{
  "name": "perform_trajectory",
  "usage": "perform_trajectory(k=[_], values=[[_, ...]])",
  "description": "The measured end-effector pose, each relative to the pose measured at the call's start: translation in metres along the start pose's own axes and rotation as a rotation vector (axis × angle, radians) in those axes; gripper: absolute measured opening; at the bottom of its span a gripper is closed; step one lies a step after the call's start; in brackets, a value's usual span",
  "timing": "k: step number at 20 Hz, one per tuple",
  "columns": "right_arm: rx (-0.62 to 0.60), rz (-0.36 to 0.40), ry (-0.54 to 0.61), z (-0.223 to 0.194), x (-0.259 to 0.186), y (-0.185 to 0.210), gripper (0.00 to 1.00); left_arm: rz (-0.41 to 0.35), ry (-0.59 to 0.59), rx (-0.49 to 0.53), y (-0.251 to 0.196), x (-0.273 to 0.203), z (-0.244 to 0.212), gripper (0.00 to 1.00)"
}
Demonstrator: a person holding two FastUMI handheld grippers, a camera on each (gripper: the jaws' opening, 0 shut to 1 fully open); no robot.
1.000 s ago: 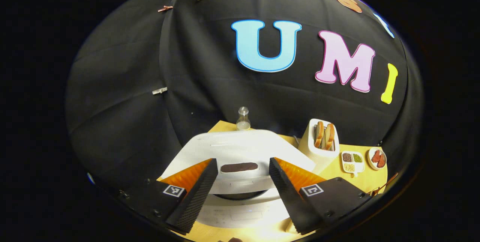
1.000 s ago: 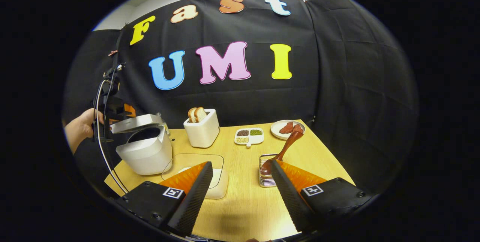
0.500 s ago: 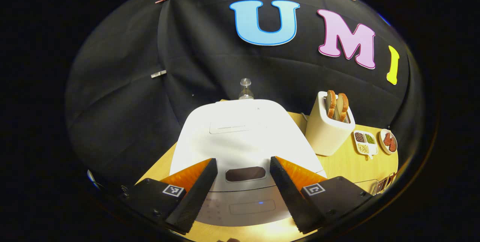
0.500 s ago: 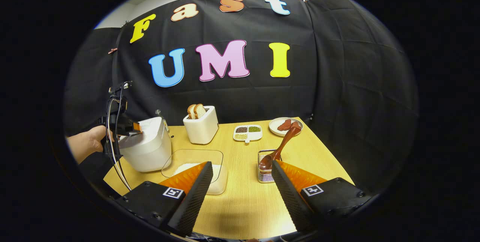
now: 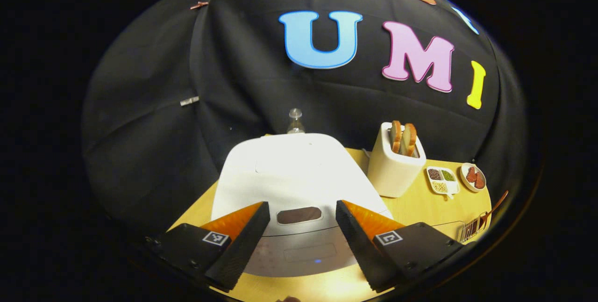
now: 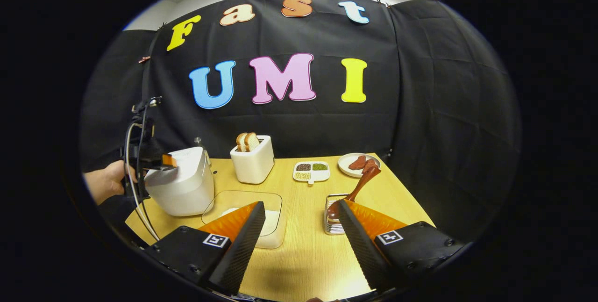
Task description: Close the left gripper, press the button to open the rice cooker; take a wooden spoon from the chopstick holder with the right hand, scoop a spoonful of rice and pour it into the rice cooker, then put the wooden spoon back into the chopstick holder.
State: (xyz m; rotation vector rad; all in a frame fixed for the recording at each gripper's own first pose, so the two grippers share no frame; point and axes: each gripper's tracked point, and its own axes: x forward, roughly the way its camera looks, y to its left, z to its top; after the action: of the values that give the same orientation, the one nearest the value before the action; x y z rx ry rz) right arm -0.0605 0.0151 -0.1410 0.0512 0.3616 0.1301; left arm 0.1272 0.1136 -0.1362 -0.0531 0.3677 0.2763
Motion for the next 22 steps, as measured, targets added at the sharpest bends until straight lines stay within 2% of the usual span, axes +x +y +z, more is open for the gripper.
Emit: perform_trajectory(k=[4,9,13,18,20,22], values=[[-0.028,0.000,-0.046,0.027,0.016,0.010,0.99,-0.071,-0.151,0.041,-0.010,-0.065,0.044,0.98],[-0.075,-0.042,-0.141,0.068,0.010,0.018,0.99,-0.167,-0.293,0.055,-0.025,-0.143,0.076,0.98],[-0.058,-0.045,-0.207,0.093,-0.020,0.022,0.98,-0.196,-0.346,0.053,-0.030,-0.196,0.066,0.98],[-0.091,-0.025,-0.217,0.082,-0.059,-0.004,1.00,-0.232,-0.341,-0.085,-0.049,-0.245,0.023,0.95],[-0.091,0.003,-0.203,0.074,-0.069,-0.013,1.00,-0.222,-0.343,-0.083,-0.052,-0.259,0.017,0.96],[-0.096,0.014,-0.220,0.077,-0.079,-0.026,1.00,-0.225,-0.379,-0.037,-0.056,-0.275,0.019,0.95]])
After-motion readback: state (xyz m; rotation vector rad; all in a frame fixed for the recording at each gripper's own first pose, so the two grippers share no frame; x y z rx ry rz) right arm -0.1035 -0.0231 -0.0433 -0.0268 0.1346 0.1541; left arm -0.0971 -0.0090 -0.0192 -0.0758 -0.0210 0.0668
